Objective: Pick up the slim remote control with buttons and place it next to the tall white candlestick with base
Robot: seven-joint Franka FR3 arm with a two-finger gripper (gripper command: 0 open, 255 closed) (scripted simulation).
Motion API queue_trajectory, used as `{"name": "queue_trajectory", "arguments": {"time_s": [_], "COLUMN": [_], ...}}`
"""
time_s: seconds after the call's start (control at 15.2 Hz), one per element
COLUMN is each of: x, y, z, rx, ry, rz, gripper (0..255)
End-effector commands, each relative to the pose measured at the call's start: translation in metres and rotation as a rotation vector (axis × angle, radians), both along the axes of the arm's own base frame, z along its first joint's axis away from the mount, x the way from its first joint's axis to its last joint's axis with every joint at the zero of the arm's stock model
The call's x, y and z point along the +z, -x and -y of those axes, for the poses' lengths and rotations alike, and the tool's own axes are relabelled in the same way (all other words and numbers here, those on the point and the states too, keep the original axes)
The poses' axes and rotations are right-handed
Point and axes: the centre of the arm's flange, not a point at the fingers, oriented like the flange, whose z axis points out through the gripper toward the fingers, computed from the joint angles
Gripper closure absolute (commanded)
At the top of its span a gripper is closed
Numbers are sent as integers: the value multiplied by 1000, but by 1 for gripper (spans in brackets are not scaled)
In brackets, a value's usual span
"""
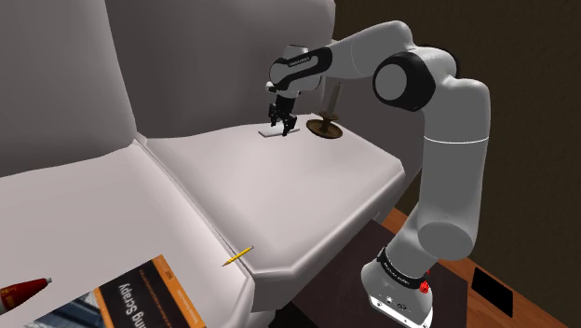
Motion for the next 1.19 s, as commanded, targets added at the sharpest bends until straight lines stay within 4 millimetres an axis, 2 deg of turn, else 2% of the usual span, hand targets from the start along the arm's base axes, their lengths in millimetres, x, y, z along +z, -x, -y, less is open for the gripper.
{"name": "queue_trajectory", "arguments": {"time_s": [0.0,0.13,0.2,0.53,0.79,1.12], "x": [0,0,0,0,50,50], "y": [0,0,0,0,0,0], "z": [0,0,0,0,0,0], "rx": [0,0,0,0,0,0], "ry": [0,0,0,0,0,0], "rz": [1,1,1,0,1,1], "gripper": [255,255,0,0,0,0]}}
